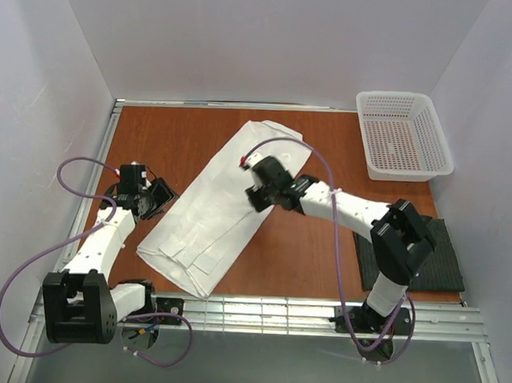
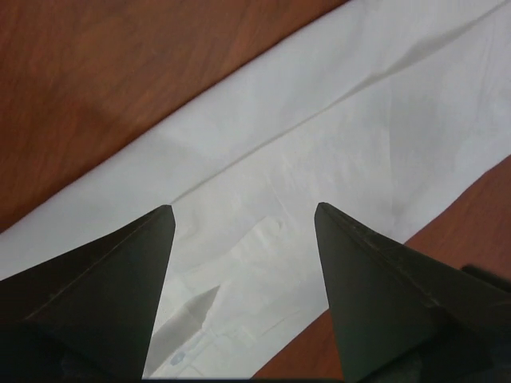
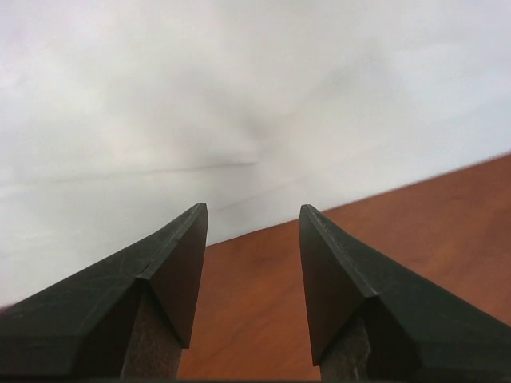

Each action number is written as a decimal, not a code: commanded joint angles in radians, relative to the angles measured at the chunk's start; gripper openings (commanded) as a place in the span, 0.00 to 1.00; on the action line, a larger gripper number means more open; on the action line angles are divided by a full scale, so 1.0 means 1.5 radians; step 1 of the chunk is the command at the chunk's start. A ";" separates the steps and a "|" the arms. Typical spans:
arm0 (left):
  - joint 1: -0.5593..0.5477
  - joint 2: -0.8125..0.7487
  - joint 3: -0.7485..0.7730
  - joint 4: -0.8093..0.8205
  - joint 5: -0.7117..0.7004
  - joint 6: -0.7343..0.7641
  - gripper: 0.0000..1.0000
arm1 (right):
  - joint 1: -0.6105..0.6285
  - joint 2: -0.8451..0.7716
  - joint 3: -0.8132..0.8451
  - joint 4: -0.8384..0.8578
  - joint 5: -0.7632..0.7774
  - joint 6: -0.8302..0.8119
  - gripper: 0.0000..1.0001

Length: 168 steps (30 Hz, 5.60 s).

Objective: Fold and stack the long sleeve shirts
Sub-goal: Fold the shirt

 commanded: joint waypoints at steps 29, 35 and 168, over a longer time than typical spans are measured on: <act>-0.005 0.089 -0.022 0.030 0.064 0.053 0.61 | -0.071 -0.005 -0.189 0.031 0.014 -0.182 0.40; -0.145 0.068 -0.048 0.031 0.074 0.011 0.61 | -0.068 -0.098 -0.192 -0.022 -0.020 -0.124 0.41; -0.183 0.605 0.525 0.265 0.004 0.008 0.58 | -0.381 0.207 0.329 -0.056 -0.322 0.033 0.59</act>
